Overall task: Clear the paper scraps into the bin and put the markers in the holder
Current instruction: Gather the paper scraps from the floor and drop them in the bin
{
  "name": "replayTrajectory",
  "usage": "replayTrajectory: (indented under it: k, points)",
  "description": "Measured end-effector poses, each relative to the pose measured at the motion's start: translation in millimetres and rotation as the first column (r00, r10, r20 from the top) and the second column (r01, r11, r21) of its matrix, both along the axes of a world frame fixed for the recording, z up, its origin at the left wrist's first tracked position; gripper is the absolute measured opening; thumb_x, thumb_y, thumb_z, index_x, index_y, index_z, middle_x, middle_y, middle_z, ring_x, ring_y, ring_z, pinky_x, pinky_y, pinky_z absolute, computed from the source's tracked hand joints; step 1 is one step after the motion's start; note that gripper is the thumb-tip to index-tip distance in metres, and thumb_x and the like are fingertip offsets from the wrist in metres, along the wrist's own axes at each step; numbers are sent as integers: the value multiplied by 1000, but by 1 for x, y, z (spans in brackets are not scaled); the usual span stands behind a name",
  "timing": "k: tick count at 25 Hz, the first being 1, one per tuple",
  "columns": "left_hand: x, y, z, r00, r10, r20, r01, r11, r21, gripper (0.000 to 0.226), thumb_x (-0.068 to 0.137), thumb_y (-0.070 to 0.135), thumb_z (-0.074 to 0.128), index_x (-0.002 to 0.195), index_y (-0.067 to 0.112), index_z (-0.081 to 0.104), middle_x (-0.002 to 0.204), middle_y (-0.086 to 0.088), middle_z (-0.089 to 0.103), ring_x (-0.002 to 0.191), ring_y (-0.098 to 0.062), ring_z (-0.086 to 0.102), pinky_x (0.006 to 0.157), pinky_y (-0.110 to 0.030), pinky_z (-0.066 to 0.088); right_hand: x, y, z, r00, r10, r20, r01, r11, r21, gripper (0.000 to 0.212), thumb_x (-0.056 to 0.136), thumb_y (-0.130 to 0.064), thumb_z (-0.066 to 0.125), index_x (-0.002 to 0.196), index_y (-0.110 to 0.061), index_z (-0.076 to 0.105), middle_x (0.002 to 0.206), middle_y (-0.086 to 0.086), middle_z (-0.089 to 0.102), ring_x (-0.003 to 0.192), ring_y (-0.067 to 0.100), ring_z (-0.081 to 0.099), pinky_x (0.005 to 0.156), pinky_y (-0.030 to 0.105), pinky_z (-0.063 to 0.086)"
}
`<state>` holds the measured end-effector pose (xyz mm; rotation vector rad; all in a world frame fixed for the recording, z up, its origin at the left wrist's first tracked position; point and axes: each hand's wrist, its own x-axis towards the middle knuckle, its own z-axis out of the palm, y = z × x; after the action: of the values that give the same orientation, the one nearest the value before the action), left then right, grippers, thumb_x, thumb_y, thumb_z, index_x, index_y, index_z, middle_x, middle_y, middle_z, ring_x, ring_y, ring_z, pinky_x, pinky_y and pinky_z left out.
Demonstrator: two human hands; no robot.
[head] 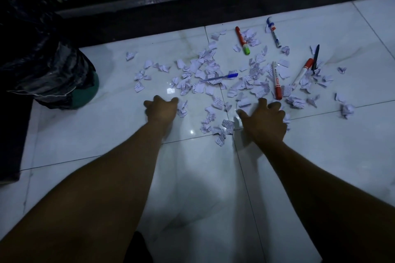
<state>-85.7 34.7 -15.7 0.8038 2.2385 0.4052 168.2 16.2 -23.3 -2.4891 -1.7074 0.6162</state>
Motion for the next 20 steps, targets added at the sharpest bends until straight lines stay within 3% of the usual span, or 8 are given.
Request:
replayTrajectory:
  k: [2,5,8,10,13,16,18,20]
  points:
    - [22,1,5,980,-119,159,104,990,98,63,92,45,63,139,6,49,140,-13,38,104,-26,61,85,-28,55,-1,9,-7,985,-16,-174,5,998,-66,76,83,-67,59,140,-17,47,144,22,42,130,43,46,103,53,44]
    - [43,4,3,915,-274,296,252,961,112,75,83,56,63,144,14,48,150,-7,45,124,-25,56,107,-39,46,-27,19,-1,889,125,-440,-162,986,-46,70,80,-64,60,133,-19,55,135,19,55,117,33,60,101,45,49]
    - [32,4,-1,966,-186,179,155,972,176,61,88,49,65,138,16,53,143,-8,53,125,-28,56,107,-36,44,-44,26,5,882,193,-429,-189,981,53,55,88,-46,64,134,-16,54,132,17,56,117,33,59,98,39,47]
    - [12,0,-8,988,-134,75,119,977,177,63,86,48,69,138,17,52,143,-13,47,126,-31,53,104,-35,44,-37,27,8,935,169,-311,-138,983,118,58,90,-48,61,137,-17,49,135,16,50,120,36,55,96,42,47]
    - [3,-10,-5,916,-392,87,394,919,2,104,70,63,80,154,29,28,149,-14,26,139,-35,37,116,-44,35,-14,28,3,974,173,-143,-174,985,7,89,76,-72,62,147,-26,34,146,17,38,132,42,44,100,51,44]
    - [26,-9,2,710,-695,118,703,688,-180,138,56,68,85,158,35,-1,153,-10,12,145,-36,25,119,-47,31,-18,31,-2,919,318,-232,-366,908,-206,117,62,-78,72,155,-30,19,155,19,27,138,41,38,108,49,40]
    - [48,-4,4,640,-755,143,767,618,-171,140,57,59,89,158,31,-3,151,-10,12,143,-35,30,118,-45,34,-29,34,-4,861,390,-327,-474,848,-236,117,59,-72,76,154,-26,25,152,18,33,136,37,40,108,42,39]
    - [56,0,4,689,-702,182,724,681,-112,131,61,48,91,158,29,5,150,-11,16,139,-34,36,114,-43,39,-40,35,1,850,376,-369,-456,876,-158,101,65,-63,78,148,-24,36,143,16,43,129,33,49,105,41,43]
